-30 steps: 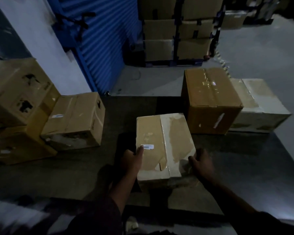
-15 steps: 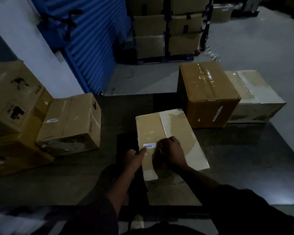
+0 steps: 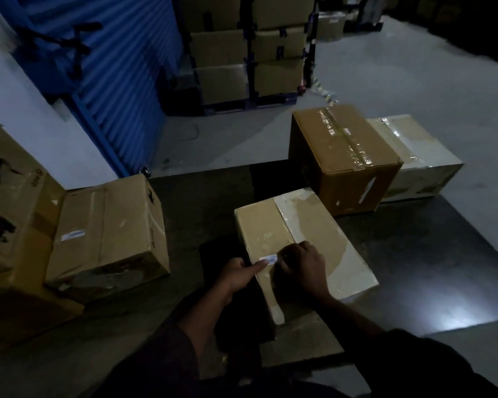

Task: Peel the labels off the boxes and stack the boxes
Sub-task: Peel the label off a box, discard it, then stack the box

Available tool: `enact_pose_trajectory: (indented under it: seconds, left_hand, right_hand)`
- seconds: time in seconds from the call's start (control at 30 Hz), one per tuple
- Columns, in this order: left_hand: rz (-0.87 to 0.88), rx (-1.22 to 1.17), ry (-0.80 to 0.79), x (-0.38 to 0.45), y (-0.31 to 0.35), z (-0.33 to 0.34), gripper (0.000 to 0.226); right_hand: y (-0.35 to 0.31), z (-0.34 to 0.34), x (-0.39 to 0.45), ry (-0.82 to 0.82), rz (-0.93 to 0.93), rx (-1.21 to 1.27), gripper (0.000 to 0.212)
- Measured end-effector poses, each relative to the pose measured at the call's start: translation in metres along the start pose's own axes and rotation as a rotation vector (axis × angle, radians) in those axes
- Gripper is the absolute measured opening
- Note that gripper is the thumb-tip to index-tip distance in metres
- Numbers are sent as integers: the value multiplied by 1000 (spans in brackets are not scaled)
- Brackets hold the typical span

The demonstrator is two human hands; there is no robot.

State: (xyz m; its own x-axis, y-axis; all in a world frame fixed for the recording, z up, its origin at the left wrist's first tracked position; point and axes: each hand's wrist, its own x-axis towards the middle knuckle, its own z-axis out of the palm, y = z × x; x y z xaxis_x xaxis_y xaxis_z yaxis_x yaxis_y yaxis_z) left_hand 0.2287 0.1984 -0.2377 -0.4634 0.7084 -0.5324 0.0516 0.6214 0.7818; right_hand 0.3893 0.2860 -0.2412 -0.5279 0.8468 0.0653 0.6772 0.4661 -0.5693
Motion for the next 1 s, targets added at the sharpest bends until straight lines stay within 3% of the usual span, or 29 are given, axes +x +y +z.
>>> enact_pose_trajectory:
  seconds: [0.3, 0.53, 0.63, 0.83, 1.0]
  left_hand:
    - [13, 27, -142, 15, -4, -15, 70]
    - [5, -9, -73, 22, -6, -13, 35]
    - [-4, -46, -86, 20, -5, -12, 42]
    - [-60, -117, -85, 20, -10, -12, 75]
    - [-66, -128, -50, 20, -12, -9, 74]
  right_hand:
    - [-1, 1, 0, 37, 13, 38, 18]
    - [3, 0, 1, 11, -16, 43, 19]
    - [3, -3, 1, 3, -15, 106, 31]
    - [6, -5, 1, -62, -48, 36, 15]
    - [5, -10, 3, -92, -55, 73, 29]
